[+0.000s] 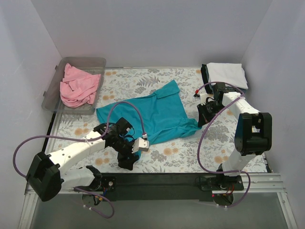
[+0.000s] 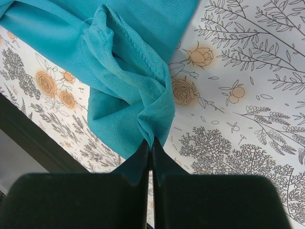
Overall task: Fold and stack the t-shirts
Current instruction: Flatten the tshirt out
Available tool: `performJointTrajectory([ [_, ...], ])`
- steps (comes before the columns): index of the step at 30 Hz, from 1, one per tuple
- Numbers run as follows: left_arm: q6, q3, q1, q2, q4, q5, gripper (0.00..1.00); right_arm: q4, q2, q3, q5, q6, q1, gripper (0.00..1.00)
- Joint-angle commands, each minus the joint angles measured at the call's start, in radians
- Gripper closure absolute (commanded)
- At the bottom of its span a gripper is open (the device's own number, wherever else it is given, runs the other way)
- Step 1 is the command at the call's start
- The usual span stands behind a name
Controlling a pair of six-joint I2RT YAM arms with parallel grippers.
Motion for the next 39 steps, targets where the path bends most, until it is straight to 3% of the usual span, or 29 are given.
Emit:
performJointTrajectory([
  [1, -0.075, 0.047, -0.008, -0.094, 0.026, -0.059, 0.42, -0.010, -0.005, 0.006, -0.002, -0.010, 0.002, 0.99],
  [4, -0.084, 0.116, 0.095, -0.098, 0.027, -0.026, 0.57, -0.010, -0.005, 0.001, -0.006, -0.010, 0.002, 0.99],
  [6, -0.010, 0.145, 0.240, -0.060, -0.003, 0.015, 0.62, -0.010, -0.005, 0.000, -0.003, -0.010, 0.002, 0.99],
  [7, 0.010, 0.148, 0.271, -0.039, -0.016, 0.006, 0.69, -0.010, -0.004, 0.000, -0.003, -0.010, 0.002, 0.99],
  [9, 0.082, 0.129, 0.308, 0.004, -0.057, -0.010, 0.73, -0.010, -0.005, 0.001, -0.003, -0.010, 0.002, 0.99],
  [13, 0.016, 0.061, 0.314, 0.008, 0.069, -0.058, 0.69, -0.007, -0.010, -0.002, -0.008, -0.009, 0.002, 0.99],
  [17, -0.039, 0.069, 0.313, 0.060, 0.124, -0.011, 0.66, -0.007, -0.016, -0.016, -0.003, -0.013, 0.004, 0.99],
  [23, -0.155, 0.046, 0.279, 0.150, 0.225, -0.017, 0.51, -0.007, -0.005, -0.005, -0.006, -0.010, 0.002, 0.99],
  [24, -0.166, 0.052, 0.279, 0.168, 0.243, 0.000, 0.47, -0.005, -0.005, -0.005, -0.006, -0.009, 0.002, 0.99],
  [28, -0.205, 0.091, 0.279, 0.193, 0.248, 0.081, 0.45, -0.007, -0.016, -0.010, 0.001, -0.013, 0.002, 0.99],
  [31, -0.246, 0.110, 0.279, 0.201, 0.274, 0.109, 0.57, -0.007, -0.016, -0.016, 0.006, -0.018, 0.004, 0.99],
  [35, -0.301, 0.136, 0.278, 0.221, 0.313, 0.140, 0.95, -0.005, -0.017, -0.016, 0.006, -0.019, 0.004, 0.99],
  [39, -0.340, 0.162, 0.279, 0.268, 0.382, 0.158, 1.00, -0.001, -0.014, -0.025, 0.006, -0.024, 0.004, 0.99],
])
